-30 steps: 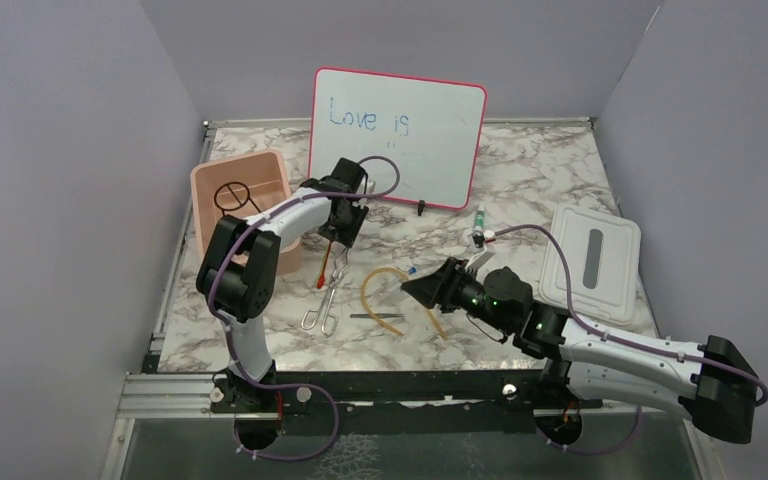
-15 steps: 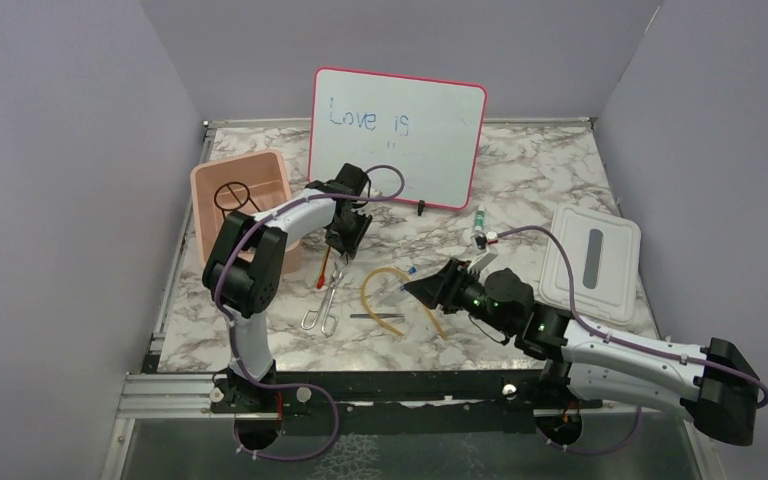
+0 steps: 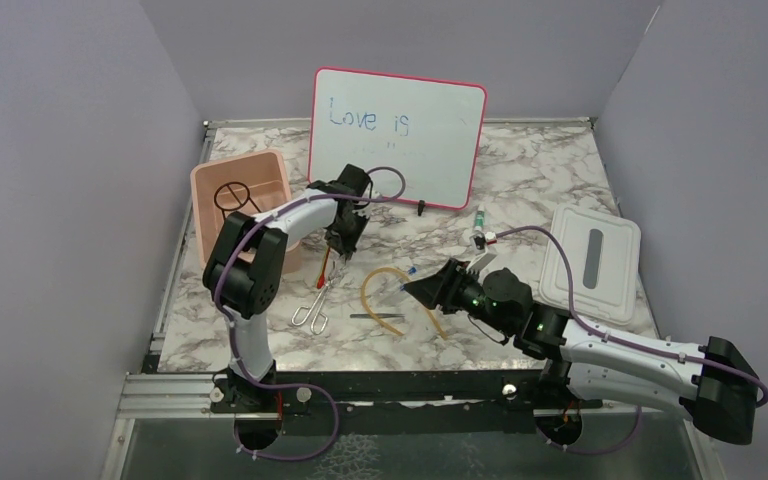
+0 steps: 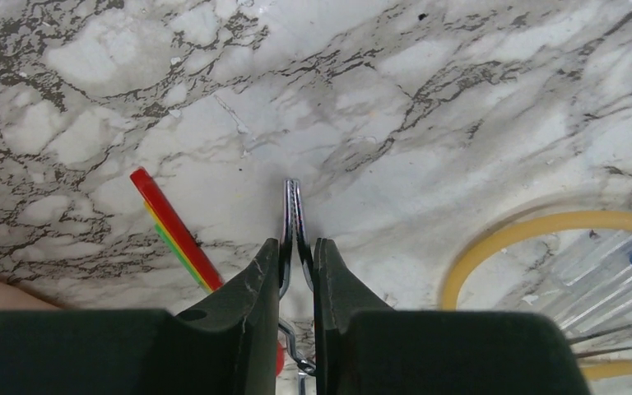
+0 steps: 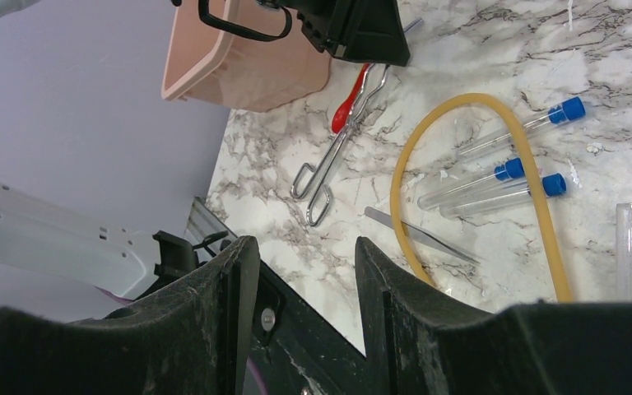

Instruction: Organize the chemistry lab equipment

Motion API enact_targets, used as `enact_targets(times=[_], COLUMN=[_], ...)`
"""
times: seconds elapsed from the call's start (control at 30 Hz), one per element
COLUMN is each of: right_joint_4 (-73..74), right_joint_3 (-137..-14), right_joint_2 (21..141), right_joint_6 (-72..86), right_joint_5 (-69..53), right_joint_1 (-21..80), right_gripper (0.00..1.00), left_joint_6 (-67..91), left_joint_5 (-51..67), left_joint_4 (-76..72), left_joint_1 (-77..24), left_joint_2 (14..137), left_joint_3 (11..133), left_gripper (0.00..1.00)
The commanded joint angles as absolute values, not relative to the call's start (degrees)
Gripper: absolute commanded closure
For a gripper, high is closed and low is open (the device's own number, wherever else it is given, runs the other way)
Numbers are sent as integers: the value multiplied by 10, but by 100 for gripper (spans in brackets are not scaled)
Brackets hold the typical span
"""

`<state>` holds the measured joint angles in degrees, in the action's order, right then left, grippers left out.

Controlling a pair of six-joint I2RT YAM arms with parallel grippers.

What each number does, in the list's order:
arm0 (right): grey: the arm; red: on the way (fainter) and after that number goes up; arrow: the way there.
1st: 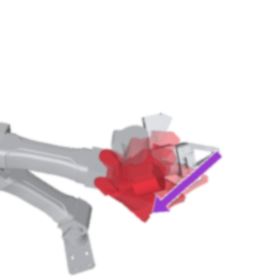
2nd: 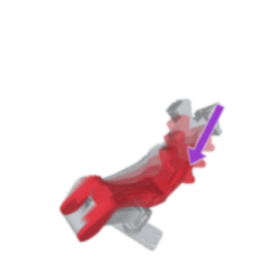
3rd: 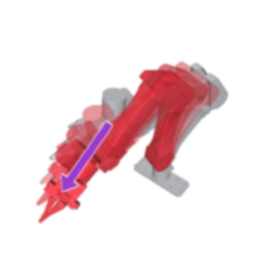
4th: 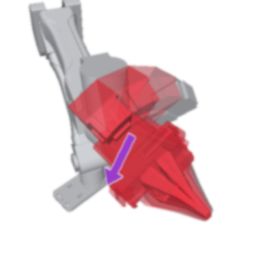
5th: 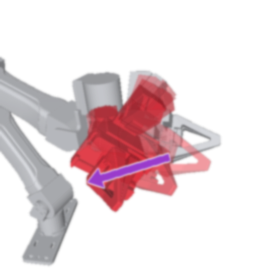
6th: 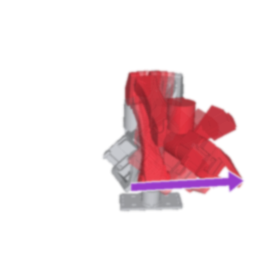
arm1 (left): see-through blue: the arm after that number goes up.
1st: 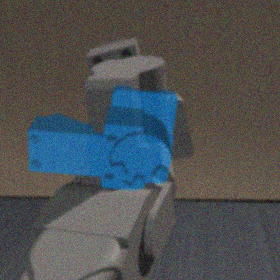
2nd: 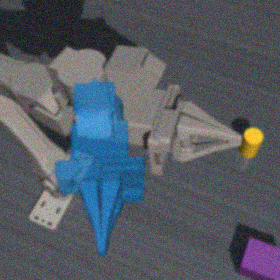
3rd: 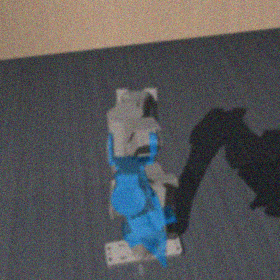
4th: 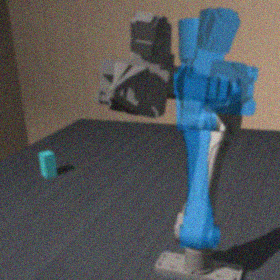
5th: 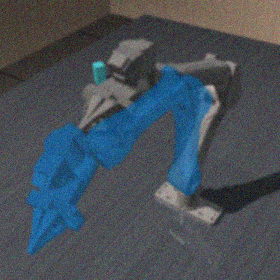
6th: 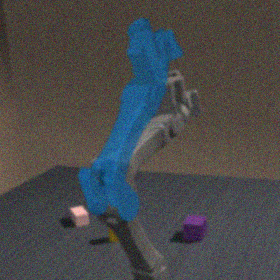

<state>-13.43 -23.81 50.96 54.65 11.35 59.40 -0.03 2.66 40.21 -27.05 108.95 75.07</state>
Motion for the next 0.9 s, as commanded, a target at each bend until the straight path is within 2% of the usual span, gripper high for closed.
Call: enact_targets(times=[0.0,0.33,0.53,0.7,0.87], right_joint_4=[-132,-124,-154,-217,-249], right_joint_3=[-242,-257,-294,-351,-426], right_joint_2=[500,504,552,638,753], right_joint_6=[551,530,441,346,300], right_joint_5=[132,132,102,66,24], right_joint_1=[592,593,593,592,593], right_gripper=[49,49,48,35,30], left_joint_6=[20,67,95,117,152], left_joint_5=[26,35,43,80,129], left_joint_4=[416,414,411,413,420], left_joint_1=[-279,-281,-281,-281,-281], left_joint_2=[1016,836,760,728,706], left_joint_3=[768,742,735,736,743], left_gripper=[100,100,100,100,100])
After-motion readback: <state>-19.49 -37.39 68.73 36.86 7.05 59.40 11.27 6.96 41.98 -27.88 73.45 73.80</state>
